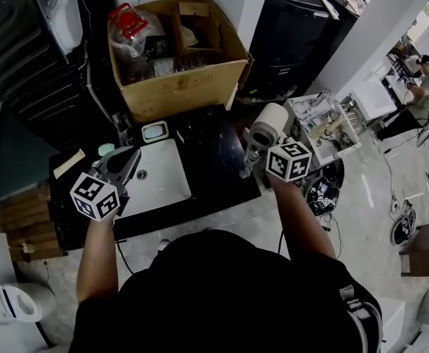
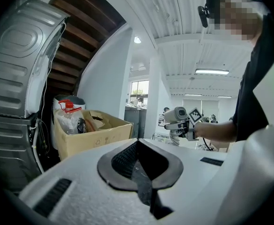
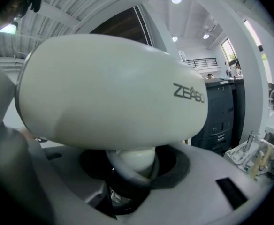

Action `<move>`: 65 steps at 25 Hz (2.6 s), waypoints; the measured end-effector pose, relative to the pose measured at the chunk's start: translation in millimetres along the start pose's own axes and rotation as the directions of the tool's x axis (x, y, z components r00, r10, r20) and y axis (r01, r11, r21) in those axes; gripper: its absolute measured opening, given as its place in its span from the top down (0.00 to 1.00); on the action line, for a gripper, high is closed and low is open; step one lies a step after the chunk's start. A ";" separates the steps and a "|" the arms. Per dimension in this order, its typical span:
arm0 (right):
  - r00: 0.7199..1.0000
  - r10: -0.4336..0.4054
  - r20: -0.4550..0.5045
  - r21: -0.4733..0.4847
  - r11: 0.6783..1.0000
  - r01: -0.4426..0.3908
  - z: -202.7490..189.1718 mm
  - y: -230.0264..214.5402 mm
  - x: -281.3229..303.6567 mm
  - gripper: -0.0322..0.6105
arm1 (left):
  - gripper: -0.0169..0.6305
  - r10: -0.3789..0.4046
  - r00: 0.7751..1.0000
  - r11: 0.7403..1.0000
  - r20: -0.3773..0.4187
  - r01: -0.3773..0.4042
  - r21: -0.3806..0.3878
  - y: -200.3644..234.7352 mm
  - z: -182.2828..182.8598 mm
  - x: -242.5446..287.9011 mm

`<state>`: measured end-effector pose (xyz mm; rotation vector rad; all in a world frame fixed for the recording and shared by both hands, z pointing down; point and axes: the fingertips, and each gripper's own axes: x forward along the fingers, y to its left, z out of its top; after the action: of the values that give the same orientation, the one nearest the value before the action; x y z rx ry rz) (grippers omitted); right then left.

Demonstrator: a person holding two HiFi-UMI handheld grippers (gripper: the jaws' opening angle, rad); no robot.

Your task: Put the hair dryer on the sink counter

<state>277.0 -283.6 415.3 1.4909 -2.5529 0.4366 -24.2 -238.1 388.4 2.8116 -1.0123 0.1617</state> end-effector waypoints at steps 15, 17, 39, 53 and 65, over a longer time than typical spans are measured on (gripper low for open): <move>0.988 -0.014 -0.151 0.002 1.000 0.015 -72.5 -31.5 35.7 0.66 | 0.95 0.061 0.997 0.998 -0.054 -0.063 -0.028 5.5 -45.1 7.4; 0.985 -0.021 -0.172 0.014 1.000 0.024 -83.1 -37.3 37.7 0.66 | 0.95 0.064 0.996 0.997 -0.064 -0.066 -0.034 5.8 -50.7 8.8; 0.940 -0.015 -0.342 0.060 0.997 0.037 -164.5 -48.7 77.7 0.66 | 0.95 0.059 0.989 0.989 -0.139 -0.076 -0.124 9.2 -104.3 5.8; 0.903 0.001 -0.429 0.077 0.996 0.036 -203.3 -49.6 103.9 0.66 | 0.95 0.079 0.983 0.988 -0.166 -0.100 -0.121 27.4 -115.9 6.4; 0.876 0.002 -0.483 0.085 0.995 0.045 -232.3 -56.0 121.0 0.66 | 0.95 0.058 0.981 0.987 -0.187 -0.085 -0.139 24.0 -130.5 11.7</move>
<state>262.7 -334.0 678.0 1.2380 -2.1418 0.8213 -37.2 -240.7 520.9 2.5758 -1.0385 0.3328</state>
